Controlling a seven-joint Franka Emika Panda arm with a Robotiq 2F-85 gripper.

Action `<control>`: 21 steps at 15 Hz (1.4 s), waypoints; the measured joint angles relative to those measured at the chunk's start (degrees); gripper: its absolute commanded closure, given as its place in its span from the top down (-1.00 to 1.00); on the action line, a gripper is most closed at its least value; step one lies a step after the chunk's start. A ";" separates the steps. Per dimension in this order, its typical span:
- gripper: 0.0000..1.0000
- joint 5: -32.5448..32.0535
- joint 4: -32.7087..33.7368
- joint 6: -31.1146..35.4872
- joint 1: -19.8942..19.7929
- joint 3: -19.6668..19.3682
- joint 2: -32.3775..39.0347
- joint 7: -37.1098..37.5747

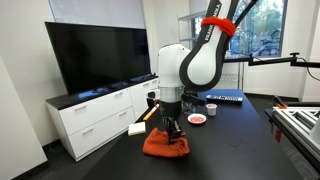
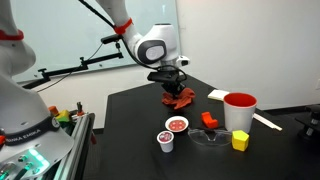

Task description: Wipe a section of the table with the orange towel

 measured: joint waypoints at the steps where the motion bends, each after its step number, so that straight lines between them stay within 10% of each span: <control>1: -0.99 -0.01 -0.01 0.00 -0.57 -0.62 -0.10 -0.29; 21: -0.99 -0.04 -3.14 0.13 0.72 3.61 -1.49 -1.49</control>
